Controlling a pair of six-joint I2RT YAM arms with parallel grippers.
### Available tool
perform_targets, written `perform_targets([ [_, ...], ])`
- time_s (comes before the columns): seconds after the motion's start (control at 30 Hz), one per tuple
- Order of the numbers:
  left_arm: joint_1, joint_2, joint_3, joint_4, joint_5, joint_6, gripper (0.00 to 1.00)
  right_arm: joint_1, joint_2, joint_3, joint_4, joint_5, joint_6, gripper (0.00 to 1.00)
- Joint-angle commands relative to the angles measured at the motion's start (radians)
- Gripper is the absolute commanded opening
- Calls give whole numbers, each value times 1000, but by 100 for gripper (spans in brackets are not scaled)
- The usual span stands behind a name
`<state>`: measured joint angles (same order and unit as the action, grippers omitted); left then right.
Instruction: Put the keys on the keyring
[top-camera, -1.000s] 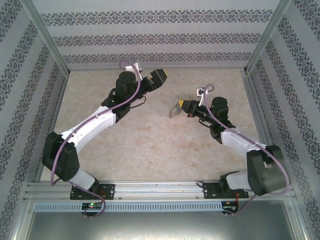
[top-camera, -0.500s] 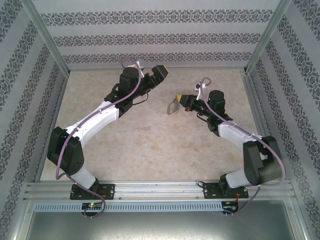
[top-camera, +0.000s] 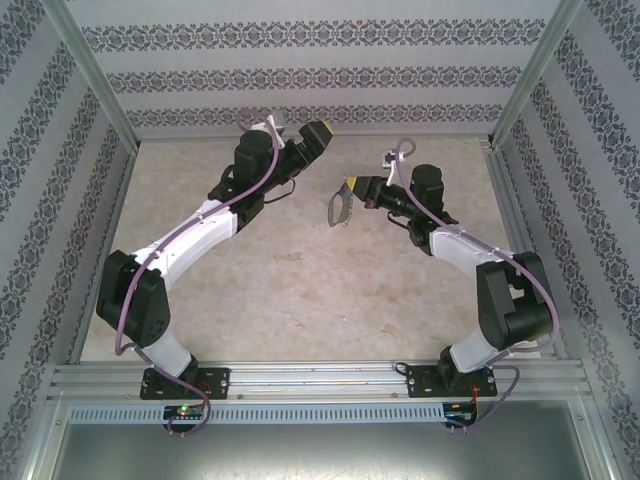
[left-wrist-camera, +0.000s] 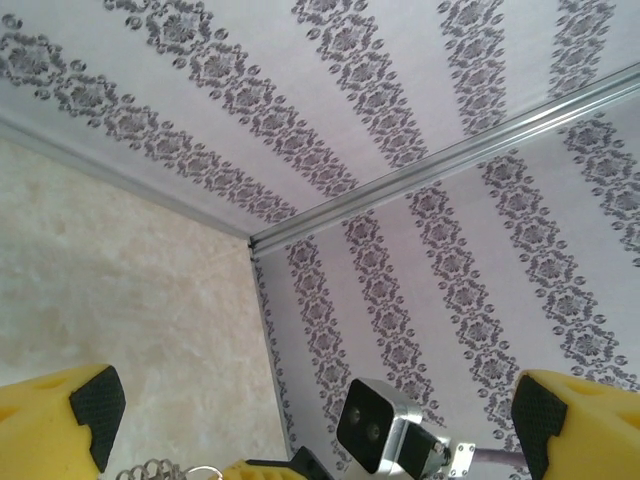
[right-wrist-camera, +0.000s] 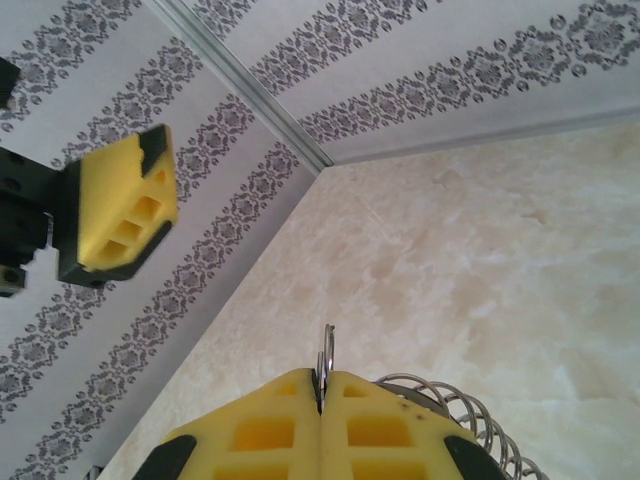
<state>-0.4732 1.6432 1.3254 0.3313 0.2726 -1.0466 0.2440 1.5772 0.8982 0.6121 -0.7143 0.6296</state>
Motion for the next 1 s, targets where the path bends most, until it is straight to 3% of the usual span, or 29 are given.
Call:
perform_targets([
  [0.0,64,26,-133,319,36,22,100,-12,23,80,24,-79,22,0],
  [0.13,126,56,-159,363,107,59,100,-15,41,140,-33,-131,-1,0],
  [0.4,214,173,-111,408,380,103,99,-16,67,242,-221,-268,-148,0],
  [0.73,245,245,-44,527,696,92,63,-25,109,364,-375,-373,-249,0],
  [0.97,245,284,-42,671,824,10,37,-29,109,384,-392,-413,-248,0],
])
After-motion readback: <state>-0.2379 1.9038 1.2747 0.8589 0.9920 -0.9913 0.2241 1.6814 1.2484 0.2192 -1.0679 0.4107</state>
